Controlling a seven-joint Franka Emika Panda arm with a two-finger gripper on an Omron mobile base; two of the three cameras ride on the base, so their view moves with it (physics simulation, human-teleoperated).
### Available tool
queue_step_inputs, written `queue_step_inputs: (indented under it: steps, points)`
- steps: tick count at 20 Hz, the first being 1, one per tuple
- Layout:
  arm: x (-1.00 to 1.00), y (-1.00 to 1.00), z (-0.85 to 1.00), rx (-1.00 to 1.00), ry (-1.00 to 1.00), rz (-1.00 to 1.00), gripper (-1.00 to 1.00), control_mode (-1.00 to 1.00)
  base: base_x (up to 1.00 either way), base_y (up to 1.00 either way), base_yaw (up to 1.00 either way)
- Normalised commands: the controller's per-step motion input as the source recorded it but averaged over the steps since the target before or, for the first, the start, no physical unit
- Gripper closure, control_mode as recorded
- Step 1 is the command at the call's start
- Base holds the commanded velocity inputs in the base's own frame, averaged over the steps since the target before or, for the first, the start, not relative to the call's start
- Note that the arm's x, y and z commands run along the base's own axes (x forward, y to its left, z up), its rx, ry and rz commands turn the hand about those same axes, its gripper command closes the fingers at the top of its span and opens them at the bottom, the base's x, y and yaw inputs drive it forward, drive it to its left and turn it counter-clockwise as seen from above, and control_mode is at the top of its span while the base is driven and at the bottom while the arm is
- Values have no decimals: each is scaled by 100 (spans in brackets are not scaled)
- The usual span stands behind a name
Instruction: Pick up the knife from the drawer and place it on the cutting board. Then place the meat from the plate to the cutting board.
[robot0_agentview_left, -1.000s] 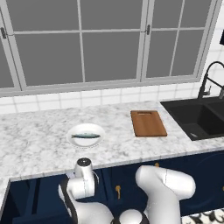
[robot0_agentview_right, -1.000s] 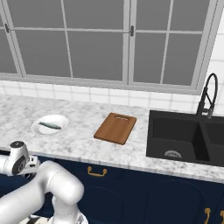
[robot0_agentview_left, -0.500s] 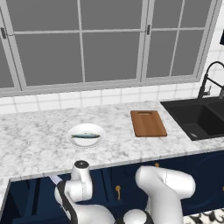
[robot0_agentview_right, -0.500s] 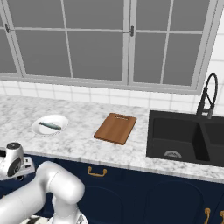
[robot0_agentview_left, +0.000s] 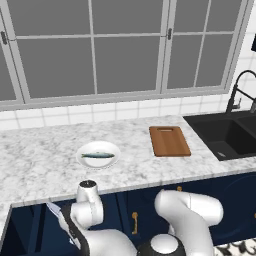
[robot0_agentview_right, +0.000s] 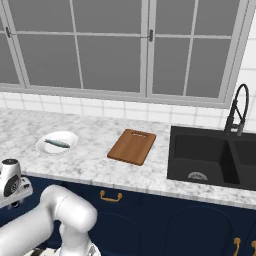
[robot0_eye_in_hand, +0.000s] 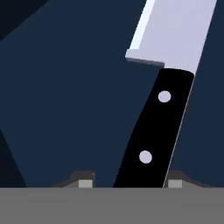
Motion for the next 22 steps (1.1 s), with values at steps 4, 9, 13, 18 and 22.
queue_step_inputs:
  steps: [4, 9, 13, 18, 22]
  points:
    - [-85, 18, 23, -8, 1, 36, 100, -100, 0, 0, 0]
    - [-57, -17, 17, -8, 0, 25, 100, -100, 0, 0, 0]
    - [0, -84, 2, 2, 0, 1, 100, -100, 0, 0, 0]
    - [-8, -70, 36, 29, -2, -1, 100, -100, 0, 0, 0]
    - [-44, 5, 98, 9, -7, 5, 100, -100, 0, 0, 0]
